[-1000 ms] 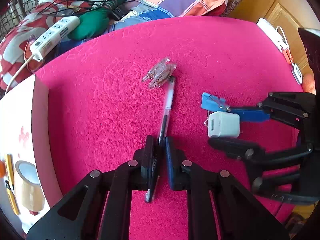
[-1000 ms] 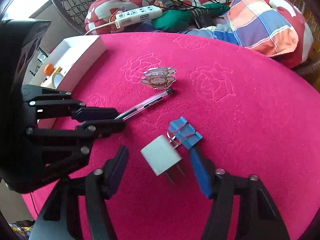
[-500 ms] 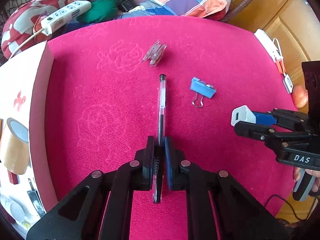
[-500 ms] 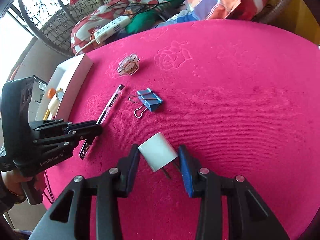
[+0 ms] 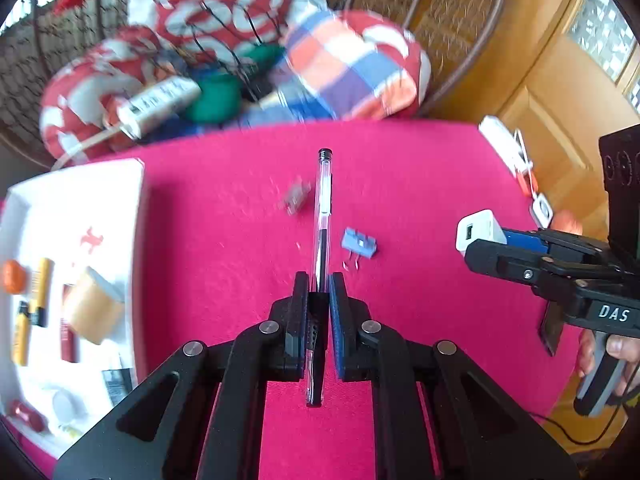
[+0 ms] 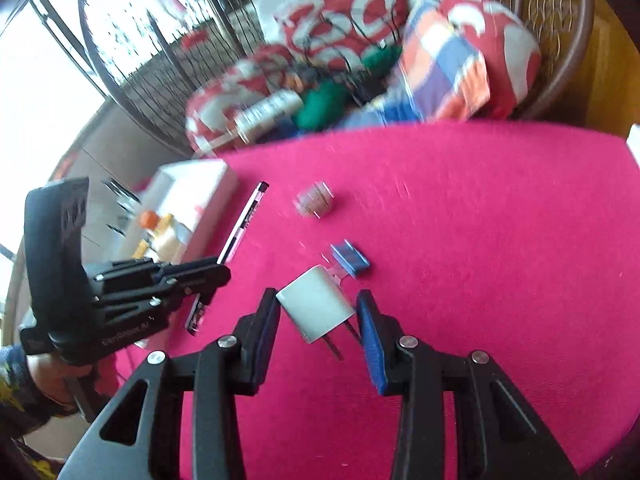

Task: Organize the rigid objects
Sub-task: 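Carry the pen and white charger over the white tray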

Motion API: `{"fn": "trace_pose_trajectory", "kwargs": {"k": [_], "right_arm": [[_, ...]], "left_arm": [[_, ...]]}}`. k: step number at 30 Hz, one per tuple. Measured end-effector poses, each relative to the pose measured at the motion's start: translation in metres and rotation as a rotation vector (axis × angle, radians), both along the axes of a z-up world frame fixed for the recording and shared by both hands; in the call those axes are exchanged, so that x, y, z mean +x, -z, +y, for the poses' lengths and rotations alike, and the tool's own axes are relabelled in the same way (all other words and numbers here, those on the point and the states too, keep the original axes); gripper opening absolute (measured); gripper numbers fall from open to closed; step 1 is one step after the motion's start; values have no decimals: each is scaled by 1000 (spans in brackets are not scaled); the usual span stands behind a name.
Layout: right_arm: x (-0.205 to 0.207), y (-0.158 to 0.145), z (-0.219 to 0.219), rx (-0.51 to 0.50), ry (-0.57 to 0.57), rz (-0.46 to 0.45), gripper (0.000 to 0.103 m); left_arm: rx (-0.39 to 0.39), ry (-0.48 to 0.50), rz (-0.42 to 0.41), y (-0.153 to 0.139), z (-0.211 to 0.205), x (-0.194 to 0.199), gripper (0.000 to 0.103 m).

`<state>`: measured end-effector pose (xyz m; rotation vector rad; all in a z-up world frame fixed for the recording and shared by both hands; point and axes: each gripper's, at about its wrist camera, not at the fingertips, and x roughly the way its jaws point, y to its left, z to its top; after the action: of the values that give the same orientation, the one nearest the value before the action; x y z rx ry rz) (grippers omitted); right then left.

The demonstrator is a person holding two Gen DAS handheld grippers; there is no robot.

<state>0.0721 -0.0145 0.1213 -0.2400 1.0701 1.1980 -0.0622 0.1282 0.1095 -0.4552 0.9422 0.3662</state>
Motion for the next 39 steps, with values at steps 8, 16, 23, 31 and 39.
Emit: {"fn": "trace_pose_trajectory", "kwargs": {"k": [8,16,23,31,39], "right_arm": [[-26,-55,7,142,-22,-38,39],[-60,-90,19,224,-54,-81,39],[-83,-109,31,273,-59,-101,39],[-106,-121,45,295,-74,-128,39],[-130,-119,67,286,-105,-121,39]], "left_arm": [[135,-42,-31,-54,-7,-25,9],[184,-67,-81,-93,1,-66,9],[212,-91,-131,-115,9,-98,9],[221,-111,-151,-123,24,-121,9],[197,-159,-144,-118,49,-153,9]]}}
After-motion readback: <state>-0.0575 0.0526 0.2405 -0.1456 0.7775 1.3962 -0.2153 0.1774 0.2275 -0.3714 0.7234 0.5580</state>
